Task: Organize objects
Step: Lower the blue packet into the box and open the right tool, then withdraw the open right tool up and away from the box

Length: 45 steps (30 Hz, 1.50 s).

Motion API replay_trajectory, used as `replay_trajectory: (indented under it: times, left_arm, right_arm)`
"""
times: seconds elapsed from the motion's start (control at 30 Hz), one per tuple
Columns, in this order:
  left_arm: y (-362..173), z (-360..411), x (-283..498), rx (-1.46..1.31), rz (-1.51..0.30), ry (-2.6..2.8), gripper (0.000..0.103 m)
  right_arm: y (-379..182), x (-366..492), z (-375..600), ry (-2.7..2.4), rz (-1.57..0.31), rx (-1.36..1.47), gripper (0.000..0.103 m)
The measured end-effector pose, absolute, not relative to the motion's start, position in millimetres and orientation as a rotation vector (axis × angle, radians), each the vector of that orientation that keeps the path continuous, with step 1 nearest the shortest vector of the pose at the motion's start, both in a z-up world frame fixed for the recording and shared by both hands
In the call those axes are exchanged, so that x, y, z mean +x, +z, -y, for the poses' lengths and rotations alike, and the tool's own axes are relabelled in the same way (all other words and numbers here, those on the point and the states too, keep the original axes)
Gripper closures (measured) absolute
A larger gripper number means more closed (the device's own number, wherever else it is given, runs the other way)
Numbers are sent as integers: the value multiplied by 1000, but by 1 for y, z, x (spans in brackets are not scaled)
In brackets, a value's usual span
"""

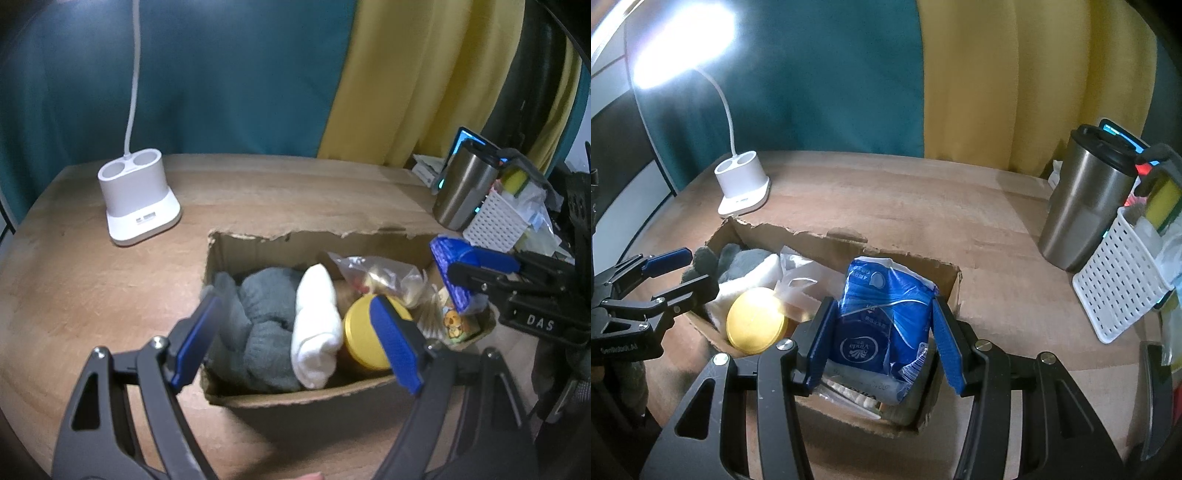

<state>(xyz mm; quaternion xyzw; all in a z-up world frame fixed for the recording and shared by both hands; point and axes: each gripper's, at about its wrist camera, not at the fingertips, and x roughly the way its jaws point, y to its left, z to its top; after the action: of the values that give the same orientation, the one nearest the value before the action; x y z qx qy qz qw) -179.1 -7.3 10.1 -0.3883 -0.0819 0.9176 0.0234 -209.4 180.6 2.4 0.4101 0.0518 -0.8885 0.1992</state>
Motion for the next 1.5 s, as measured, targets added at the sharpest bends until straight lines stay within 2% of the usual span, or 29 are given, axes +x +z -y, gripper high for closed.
replay_trajectory:
  times: [0.43, 0.5, 0.57, 0.6, 1.5]
  left_arm:
    - [5, 9, -191, -1224, 250, 2841, 19]
    - [5, 8, -192, -1226, 249, 2840, 19]
    - [5, 8, -191, -1223, 246, 2839, 19]
    - [5, 8, -192, -1223, 245, 2839, 19]
    - [23, 4, -163, -1154, 232, 2859, 19]
  right_arm:
    - [-5, -227, -179, -2466, -132, 1157, 48]
    - [-7, -229, -179, -2462, -129, 1162, 43]
    - [-8, -231, -178, -2460, -122, 1163, 30]
    - [-7, -231, -178, -2464, -118, 1158, 29]
    - [3, -201, -177, -2500, -130, 1137, 27]
